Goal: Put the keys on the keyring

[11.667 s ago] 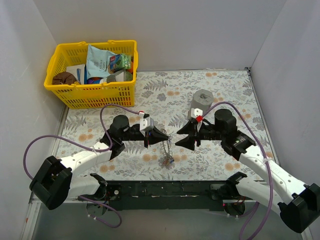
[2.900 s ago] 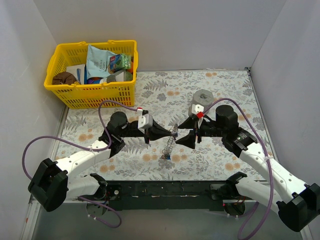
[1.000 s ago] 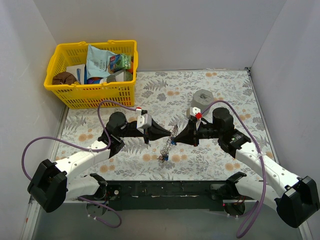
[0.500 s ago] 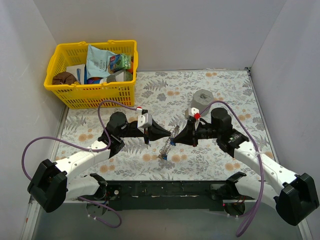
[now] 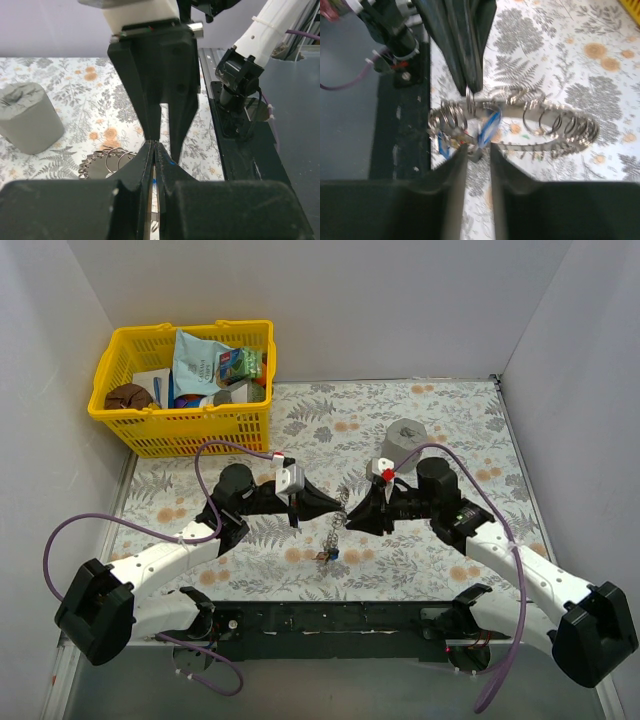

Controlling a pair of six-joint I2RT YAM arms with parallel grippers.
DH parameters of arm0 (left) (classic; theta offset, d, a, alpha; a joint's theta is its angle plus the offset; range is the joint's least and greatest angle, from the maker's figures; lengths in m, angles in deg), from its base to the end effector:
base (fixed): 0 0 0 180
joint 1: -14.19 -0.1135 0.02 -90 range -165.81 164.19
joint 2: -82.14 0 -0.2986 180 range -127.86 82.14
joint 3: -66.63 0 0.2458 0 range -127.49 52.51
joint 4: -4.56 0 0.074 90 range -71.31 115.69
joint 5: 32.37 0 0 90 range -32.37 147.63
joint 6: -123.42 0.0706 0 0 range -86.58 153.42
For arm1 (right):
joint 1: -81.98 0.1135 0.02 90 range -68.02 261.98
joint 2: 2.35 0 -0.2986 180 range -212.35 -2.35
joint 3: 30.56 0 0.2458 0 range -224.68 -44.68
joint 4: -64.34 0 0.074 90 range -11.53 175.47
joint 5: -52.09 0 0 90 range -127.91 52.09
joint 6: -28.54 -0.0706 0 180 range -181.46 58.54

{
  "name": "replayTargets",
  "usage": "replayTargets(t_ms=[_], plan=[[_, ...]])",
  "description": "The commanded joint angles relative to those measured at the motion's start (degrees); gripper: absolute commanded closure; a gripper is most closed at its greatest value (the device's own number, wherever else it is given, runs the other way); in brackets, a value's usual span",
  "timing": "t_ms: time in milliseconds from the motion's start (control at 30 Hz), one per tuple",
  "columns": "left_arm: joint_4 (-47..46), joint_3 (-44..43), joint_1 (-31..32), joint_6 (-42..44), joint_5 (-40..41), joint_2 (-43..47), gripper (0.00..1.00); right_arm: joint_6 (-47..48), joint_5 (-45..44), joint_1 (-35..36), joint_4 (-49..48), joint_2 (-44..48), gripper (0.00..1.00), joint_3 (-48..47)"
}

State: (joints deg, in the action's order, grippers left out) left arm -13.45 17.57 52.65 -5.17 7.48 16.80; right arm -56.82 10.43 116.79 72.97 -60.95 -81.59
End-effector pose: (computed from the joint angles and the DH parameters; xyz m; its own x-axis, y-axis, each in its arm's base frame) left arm 0.1625 -0.1983 0.3196 -0.6049 -0.0299 -0.7957 0.7959 0.0074 -0.6053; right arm 0.1540 0.1713 0.3023 -0.1500 -0.1698 -0.9740 -0.9839 0.1229 0.1301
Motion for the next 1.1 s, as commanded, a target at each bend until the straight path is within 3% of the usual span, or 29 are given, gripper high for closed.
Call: replayTargets(t_ms=[0,67,167,267,333,467,567,800,1067], plan=[[-4.8,-0.8,-0.3,1.1,2.0,2.9,1.00,1.5,-6.9,0.2,5.1,5.1,0.55,-0.1],[-4.4,-0.8,-0.3,1.3,1.9,2.9,1.00,0.5,-11.3,0.2,5.0,9.3,0.39,0.1],[-3.9,-0.8,-0.3,1.8,1.7,3.1,1.00,0.0,-15.5,0.2,3.6,15.3,0.24,0.4],[-4.2,-0.8,-0.3,1.8,1.3,2.9,1.00,-1.1,-15.6,0.2,2.0,16.8,0.20,0.0],[-4.8,-0.8,-0.3,1.4,0.8,2.7,1.00,-2.5,-13.5,0.2,-0.6,16.3,0.21,0.0],[-4.9,-0.9,-0.3,1.3,0.3,2.9,1.00,-5.7,-7.5,0.2,-6.2,13.2,0.41,0.0],[-5.0,-0.9,-0.3,1.1,0.1,3.1,1.00,-7.5,-4.8,0.2,-9.7,10.9,0.50,-0.1],[-5.7,-0.7,-0.2,0.6,-0.5,3.0,1.00,-11.1,-1.6,0.2,-15.4,8.5,0.51,0.3],[-5.9,-0.8,-0.2,0.4,-0.6,3.0,1.00,-14.7,1.2,0.2,-20.2,6.1,0.64,1.6]])
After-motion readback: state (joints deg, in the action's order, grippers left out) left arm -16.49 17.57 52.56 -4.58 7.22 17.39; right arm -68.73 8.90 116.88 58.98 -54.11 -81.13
